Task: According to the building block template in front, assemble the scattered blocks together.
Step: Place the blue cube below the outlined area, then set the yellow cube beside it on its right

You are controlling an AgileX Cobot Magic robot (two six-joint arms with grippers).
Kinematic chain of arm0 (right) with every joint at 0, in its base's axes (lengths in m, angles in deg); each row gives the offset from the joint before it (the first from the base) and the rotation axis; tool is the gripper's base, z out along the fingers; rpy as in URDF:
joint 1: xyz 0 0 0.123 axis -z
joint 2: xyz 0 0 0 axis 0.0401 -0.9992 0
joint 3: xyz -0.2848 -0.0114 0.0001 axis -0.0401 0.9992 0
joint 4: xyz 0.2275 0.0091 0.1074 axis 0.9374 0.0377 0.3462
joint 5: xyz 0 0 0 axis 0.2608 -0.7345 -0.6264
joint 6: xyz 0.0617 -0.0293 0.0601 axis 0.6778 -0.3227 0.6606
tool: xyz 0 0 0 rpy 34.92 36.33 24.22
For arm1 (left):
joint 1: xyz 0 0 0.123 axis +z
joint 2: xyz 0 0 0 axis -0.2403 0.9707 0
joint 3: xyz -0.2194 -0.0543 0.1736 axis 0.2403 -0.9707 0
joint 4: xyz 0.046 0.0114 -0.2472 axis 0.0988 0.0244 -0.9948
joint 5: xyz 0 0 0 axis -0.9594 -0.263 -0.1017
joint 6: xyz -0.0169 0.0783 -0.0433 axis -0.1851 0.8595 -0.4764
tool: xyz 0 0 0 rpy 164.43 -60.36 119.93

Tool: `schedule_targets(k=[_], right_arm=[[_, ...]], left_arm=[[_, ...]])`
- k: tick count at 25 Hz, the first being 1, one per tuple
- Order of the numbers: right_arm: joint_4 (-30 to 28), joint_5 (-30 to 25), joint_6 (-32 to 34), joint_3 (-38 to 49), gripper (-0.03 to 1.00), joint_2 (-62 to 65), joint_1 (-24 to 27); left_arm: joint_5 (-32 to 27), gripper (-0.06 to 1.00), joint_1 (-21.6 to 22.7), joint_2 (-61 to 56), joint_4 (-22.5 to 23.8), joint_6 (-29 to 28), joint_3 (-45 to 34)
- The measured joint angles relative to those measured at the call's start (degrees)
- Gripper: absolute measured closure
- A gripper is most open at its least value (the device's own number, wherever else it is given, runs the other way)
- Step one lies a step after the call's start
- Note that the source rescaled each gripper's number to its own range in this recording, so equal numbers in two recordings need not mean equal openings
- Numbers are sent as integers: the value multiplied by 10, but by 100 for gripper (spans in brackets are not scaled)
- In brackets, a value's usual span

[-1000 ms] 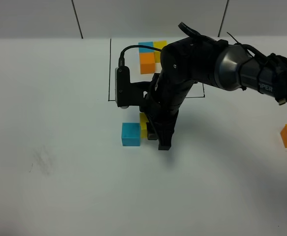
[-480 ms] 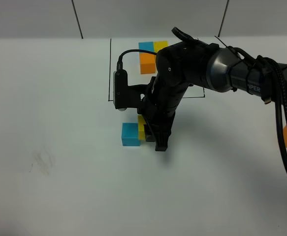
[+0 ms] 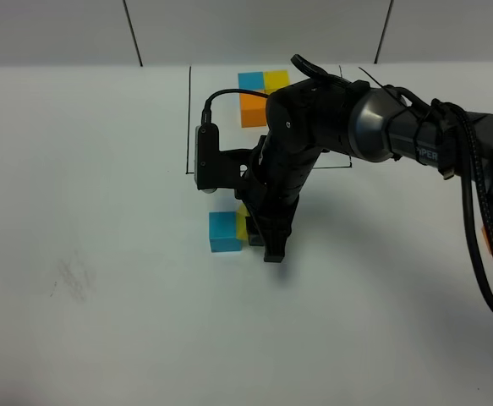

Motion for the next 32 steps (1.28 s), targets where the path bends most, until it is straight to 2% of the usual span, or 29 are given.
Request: schedule_targets(k=[23, 32], right_arm=[[0, 26, 16, 0, 44, -33, 0], [-29, 10, 69, -5, 44, -43, 0]], left_arm=[[0, 94, 0, 0, 0, -1, 0], [0, 94, 0, 0, 0, -1, 0]])
